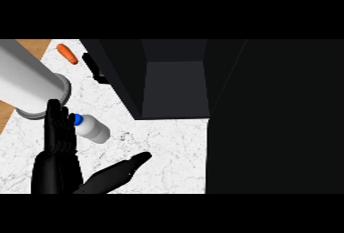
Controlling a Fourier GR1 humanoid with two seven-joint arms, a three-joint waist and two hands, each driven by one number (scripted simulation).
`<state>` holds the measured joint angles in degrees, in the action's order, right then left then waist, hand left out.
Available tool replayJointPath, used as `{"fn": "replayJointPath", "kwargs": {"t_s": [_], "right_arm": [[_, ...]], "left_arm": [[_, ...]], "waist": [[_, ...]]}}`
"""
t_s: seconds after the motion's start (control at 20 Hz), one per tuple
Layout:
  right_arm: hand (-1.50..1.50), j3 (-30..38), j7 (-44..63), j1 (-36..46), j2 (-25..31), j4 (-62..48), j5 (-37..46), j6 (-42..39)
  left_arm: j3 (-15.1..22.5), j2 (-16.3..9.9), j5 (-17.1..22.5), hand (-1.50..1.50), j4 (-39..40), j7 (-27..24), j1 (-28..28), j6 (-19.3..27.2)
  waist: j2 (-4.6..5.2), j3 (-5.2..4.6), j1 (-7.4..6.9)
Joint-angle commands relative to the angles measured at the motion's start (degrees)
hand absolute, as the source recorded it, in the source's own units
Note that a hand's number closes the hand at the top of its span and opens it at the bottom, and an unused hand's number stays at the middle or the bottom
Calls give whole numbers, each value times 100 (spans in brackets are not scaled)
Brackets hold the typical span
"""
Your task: Pick up the bottled water, place it into the cabinet and close the cabinet
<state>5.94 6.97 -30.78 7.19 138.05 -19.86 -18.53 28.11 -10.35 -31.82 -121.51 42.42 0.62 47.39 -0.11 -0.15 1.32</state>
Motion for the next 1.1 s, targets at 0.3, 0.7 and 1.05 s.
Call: {"fn": "replayJointPath", "kwargs": {"t_s": [0.3, 0.7, 1.05], "right_arm": [[-150, 477, 214, -721, 157, 1229, -1295, -160], [-150, 215, -140, -929, -24, 1053, -1036, -337], [-150, 501, -102, -1054, 173, 1134, -1404, -347]], "left_arm": [[-541, -519, 1574, -150, 764, -1429, -380, -162], [-1592, -439, 2918, -150, 2311, -3136, -224, -575], [-2097, -273, 3579, -150, 3313, -3942, -91, -1173]], "waist": [[-16, -2, 32], [6, -8, 31], [10, -3, 4]]}}
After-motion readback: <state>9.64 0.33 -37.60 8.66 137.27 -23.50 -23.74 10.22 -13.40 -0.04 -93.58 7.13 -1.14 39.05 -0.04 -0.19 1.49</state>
